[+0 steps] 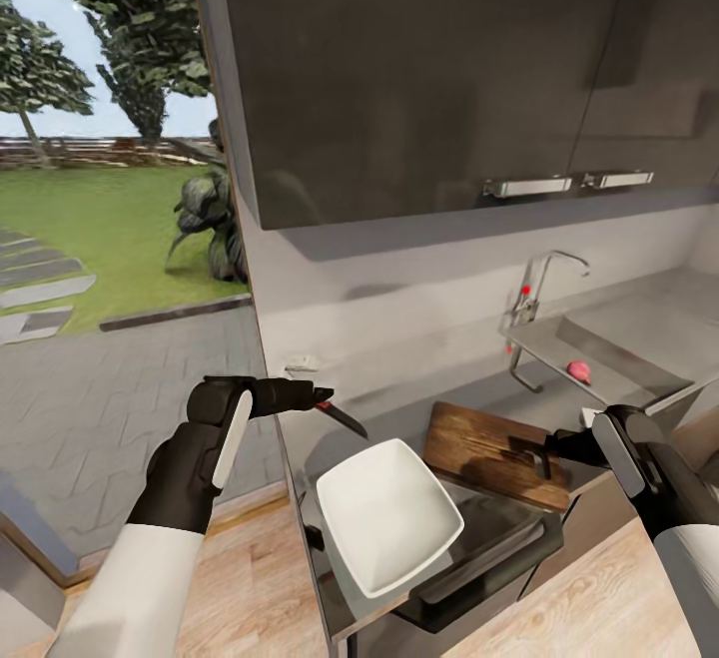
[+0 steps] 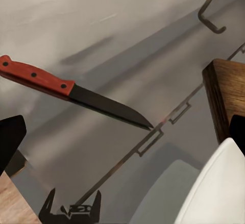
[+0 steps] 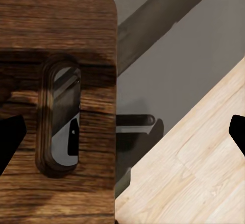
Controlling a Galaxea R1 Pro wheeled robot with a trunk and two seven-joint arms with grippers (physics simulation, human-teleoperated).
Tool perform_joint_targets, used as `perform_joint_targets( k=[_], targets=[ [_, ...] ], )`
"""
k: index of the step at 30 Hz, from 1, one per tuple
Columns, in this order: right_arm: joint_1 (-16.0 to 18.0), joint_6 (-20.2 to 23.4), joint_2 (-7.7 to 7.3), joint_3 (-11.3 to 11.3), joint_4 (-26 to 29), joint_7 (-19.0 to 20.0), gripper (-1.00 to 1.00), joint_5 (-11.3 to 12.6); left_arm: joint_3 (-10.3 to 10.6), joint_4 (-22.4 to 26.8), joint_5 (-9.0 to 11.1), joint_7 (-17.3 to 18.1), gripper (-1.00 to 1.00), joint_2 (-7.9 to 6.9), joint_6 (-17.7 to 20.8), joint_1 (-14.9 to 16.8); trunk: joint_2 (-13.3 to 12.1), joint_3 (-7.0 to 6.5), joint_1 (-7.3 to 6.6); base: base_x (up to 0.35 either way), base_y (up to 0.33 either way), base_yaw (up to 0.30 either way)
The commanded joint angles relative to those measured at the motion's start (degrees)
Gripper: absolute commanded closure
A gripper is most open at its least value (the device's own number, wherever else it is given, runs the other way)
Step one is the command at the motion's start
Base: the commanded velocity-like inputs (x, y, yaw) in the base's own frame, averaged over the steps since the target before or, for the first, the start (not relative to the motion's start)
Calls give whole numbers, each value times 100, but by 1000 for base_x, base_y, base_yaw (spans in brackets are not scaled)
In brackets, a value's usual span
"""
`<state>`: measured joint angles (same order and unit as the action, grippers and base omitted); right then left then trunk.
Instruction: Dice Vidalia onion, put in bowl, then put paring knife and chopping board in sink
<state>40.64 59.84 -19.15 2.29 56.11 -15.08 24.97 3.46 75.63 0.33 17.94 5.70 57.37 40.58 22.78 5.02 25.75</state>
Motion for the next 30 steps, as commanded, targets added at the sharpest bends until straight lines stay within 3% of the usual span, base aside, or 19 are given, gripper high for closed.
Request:
perform_joint_targets(
  k=[1,30],
  targets=[
    [5,16,-1,0,5,-51,-100,60,-3,4,2,7,-100,2,29,7,14,19,4,0,0,0],
    [5,16,-1,0,5,-51,-100,60,-3,4,2,7,-100,2,29,6,14,169,4,0,0,0]
  ],
)
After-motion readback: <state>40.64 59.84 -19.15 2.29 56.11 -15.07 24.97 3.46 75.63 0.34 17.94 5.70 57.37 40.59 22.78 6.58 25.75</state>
